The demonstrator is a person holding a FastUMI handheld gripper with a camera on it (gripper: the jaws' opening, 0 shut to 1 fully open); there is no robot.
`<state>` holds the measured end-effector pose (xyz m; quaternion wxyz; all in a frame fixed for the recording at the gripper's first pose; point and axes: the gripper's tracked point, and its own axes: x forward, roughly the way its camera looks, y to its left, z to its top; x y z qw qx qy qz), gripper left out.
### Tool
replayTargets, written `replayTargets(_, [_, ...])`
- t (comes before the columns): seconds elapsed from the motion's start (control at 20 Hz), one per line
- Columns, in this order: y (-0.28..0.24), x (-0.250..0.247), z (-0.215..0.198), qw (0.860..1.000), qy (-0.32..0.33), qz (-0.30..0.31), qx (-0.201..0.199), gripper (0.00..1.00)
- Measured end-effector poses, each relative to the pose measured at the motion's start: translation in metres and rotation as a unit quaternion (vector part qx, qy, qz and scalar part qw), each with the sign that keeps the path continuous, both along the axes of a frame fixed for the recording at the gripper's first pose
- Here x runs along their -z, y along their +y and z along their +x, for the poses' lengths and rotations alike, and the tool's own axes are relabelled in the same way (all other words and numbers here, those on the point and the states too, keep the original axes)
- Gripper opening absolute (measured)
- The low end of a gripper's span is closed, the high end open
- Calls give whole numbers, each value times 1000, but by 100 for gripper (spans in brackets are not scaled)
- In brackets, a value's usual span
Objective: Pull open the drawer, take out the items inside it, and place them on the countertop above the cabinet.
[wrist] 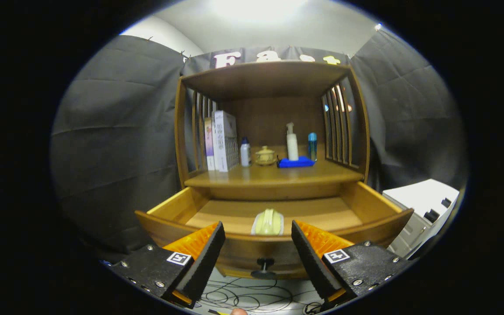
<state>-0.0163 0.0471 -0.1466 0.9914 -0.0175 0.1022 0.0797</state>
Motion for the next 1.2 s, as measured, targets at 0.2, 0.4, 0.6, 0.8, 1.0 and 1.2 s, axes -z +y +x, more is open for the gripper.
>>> replayTargets(0.2, [-1, -37, 24, 1000, 16, 16, 21, 94])
replayTargets(0.4, [2, -57, 55, 998, 38, 23, 42, 94])
replayTargets(0.6, [3, -44, 86, 994, 88, -21, 60, 94])
replayTargets(0.8, [4, -15, 107, 984, 159, -32, 76, 94])
replayTargets(1.0, [6, 9, 128, 973, 207, -47, 86, 94])
replayTargets(1.2, [6, 37, 143, 961, 255, -45, 99, 94])
